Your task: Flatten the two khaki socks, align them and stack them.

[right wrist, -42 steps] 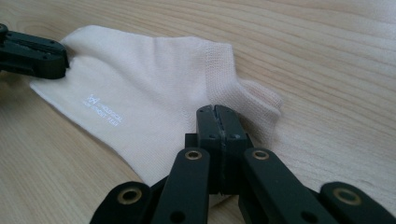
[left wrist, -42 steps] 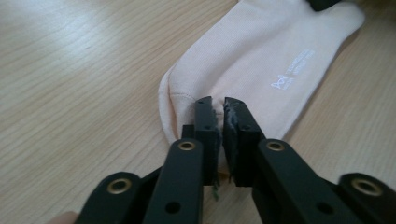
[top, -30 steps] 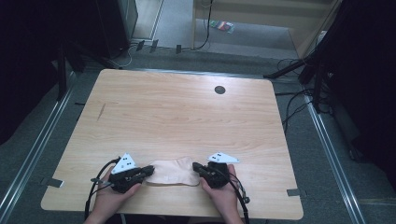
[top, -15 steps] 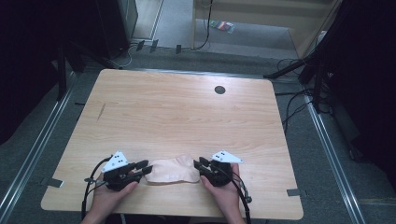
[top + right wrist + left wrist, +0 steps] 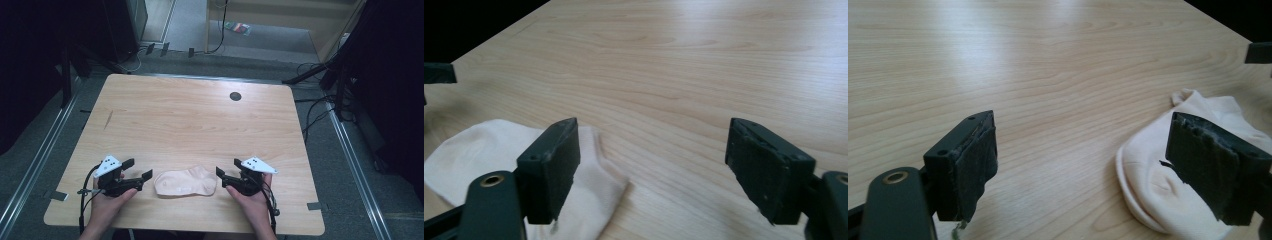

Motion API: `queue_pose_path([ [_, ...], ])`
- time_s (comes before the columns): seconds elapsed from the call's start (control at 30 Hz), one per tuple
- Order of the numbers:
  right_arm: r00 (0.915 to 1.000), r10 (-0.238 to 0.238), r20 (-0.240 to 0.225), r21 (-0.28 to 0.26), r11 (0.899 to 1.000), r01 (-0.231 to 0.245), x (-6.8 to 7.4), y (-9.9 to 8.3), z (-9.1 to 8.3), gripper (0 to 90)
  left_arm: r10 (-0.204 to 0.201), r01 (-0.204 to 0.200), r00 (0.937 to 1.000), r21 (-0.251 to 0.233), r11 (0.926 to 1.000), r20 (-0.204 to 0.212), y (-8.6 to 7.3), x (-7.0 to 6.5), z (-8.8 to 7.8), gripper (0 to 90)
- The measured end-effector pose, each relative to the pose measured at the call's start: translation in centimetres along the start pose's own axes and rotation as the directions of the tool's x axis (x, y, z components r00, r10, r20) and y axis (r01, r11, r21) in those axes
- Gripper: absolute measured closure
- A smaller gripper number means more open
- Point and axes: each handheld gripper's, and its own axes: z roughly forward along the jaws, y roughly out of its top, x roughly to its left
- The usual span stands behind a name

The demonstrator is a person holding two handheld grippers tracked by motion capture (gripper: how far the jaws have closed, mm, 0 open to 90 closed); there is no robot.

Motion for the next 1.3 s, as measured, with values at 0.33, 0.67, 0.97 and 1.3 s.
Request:
queue_pose_path([
  [0.33,0.9979,0.036,0.054,-0.022,0.999,-0.035,-2.6,0.4,-1.7,15.3,-0.026,0.025,0.9977,-0.007,0.9997,-0.063,0.2,2.5,-1.3,9.5],
  [0.67,0.9891,0.044,0.140,-0.039,0.998,-0.039,-5.0,0.5,-3.2,15.2,-0.049,0.048,0.9895,-0.016,0.9987,-0.136,0.0,4.9,-2.6,9.6],
  [0.97,0.9802,0.062,0.188,-0.048,0.997,-0.054,-6.9,0.3,-4.5,15.2,-0.051,0.047,0.9790,-0.026,0.9986,-0.197,-0.2,6.5,-3.4,9.5],
  [1.3,0.9580,0.119,0.261,-0.091,0.991,-0.099,-9.8,-0.6,-7.7,15.2,-0.052,0.046,0.9629,-0.029,0.9985,-0.265,-0.5,8.5,-5.0,9.6],
])
